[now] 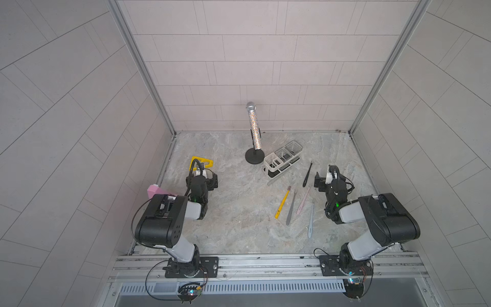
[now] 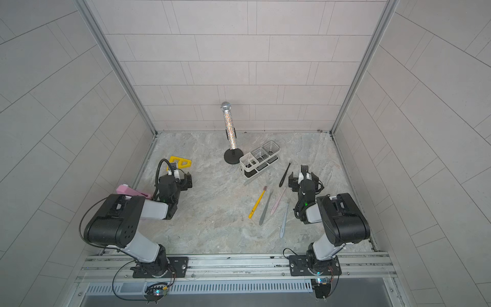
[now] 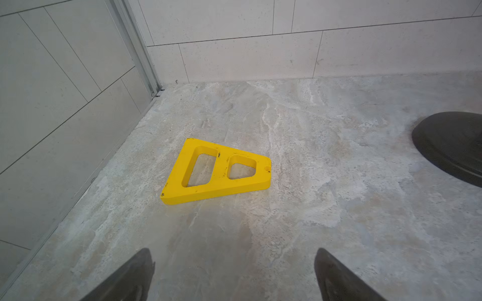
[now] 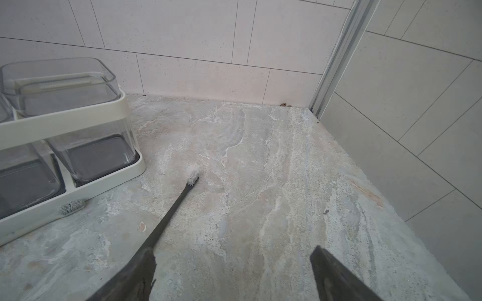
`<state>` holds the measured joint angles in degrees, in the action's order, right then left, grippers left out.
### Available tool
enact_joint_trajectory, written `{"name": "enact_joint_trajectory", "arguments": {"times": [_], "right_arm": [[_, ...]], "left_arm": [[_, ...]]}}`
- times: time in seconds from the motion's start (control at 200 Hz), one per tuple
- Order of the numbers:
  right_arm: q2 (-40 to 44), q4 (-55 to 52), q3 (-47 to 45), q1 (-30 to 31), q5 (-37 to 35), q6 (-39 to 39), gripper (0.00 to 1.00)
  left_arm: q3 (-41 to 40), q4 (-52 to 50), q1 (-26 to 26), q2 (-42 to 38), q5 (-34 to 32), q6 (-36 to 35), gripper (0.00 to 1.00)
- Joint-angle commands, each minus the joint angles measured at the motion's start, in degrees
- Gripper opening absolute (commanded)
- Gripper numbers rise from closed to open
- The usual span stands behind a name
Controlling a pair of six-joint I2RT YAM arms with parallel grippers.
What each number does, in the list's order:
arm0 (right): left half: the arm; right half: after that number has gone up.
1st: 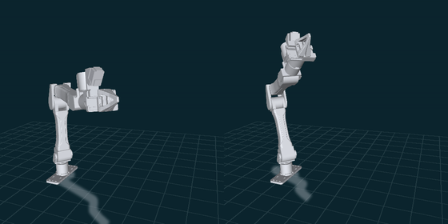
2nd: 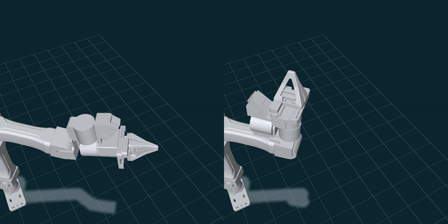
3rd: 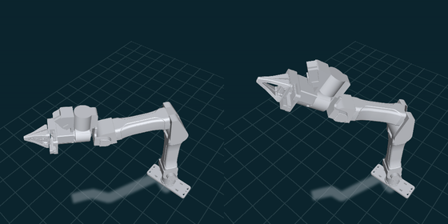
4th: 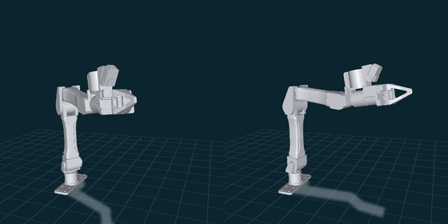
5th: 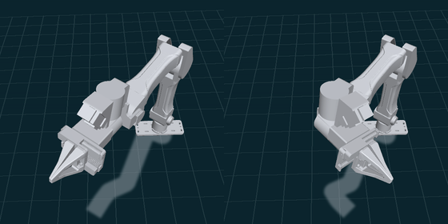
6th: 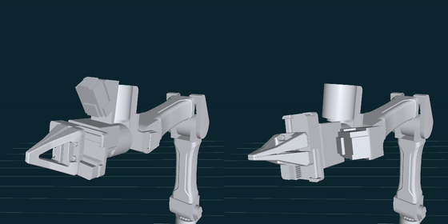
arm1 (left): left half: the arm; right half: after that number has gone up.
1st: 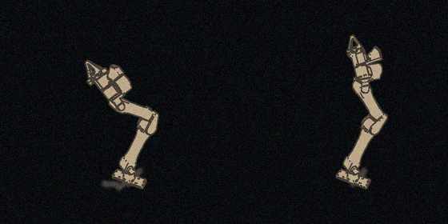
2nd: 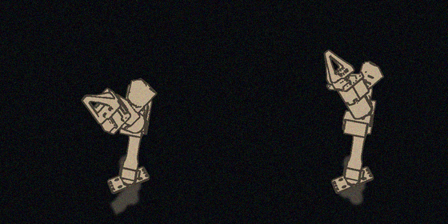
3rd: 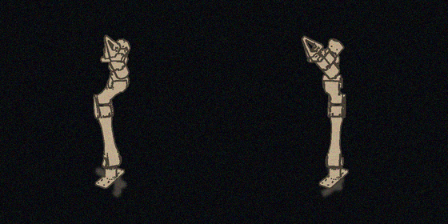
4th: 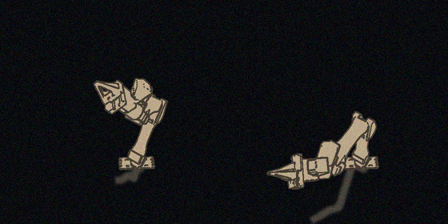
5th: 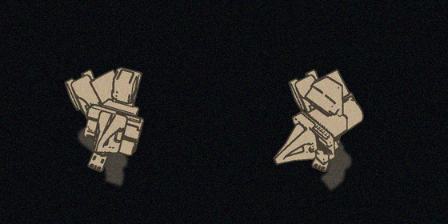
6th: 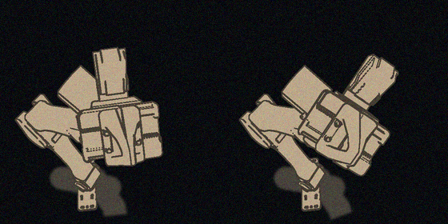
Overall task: Place the toothbrush into the toothbrush holder
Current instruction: Move the toothbrush holder to the center of the board.
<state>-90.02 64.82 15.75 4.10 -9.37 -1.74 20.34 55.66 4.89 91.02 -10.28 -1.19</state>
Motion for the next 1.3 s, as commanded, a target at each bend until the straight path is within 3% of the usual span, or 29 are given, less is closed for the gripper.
{"name": "enact_joint_trajectory", "arguments": {"times": [0.0,0.45,0.681,0.786,0.871,0.911,0.976,1.076,1.196,1.296], "right_arm": [[-0.6,2.2,-0.7,0.4,0.2,1.6,0.95],[-0.7,2.1,-0.6,0.4,0.2,1.5,0.95],[-0.2,-1.1,0.7,0.0,0.2,1.1,1.00],[-0.1,2.0,-0.6,0.7,-3.0,1.1,0.99],[2.7,-0.7,-0.2,0.9,-5.1,0.6,0.98],[5.8,-5.8,1.2,1.6,-6.6,1.0,0.98],[12.7,-23.7,6.7,2.4,-7.1,0.0,0.98],[19.1,-48.4,17.4,2.4,-6.7,-5.5,1.00],[21.7,-65.6,26.8,2.4,-5.2,-11.3,0.99],[21.7,-72.4,31.5,2.5,-1.1,-13.6,1.00]], "left_arm": [[0.1,1.5,-0.2,-0.2,-0.1,-1.7,1.00],[0.2,1.3,-0.2,-0.2,-0.2,-1.5,1.00],[1.5,-1.3,-1.2,-0.3,0.4,-0.3,1.00],[2.2,-5.8,-1.2,-4.7,-6.5,2.1,1.00],[4.7,-19.9,0.4,-13.2,-14.1,4.8,1.00],[7.0,-27.8,1.0,-16.4,-15.9,8.0,1.00],[10.2,-36.6,3.1,-20.3,-17.1,9.5,1.00],[12.6,-41.1,7.7,-24.8,-18.0,9.5,1.00],[20.1,-55.2,11.8,-26.5,-13.9,15.6,1.00],[25.4,-63.4,14.6,-25.6,-7.9,20.8,1.00]]}}
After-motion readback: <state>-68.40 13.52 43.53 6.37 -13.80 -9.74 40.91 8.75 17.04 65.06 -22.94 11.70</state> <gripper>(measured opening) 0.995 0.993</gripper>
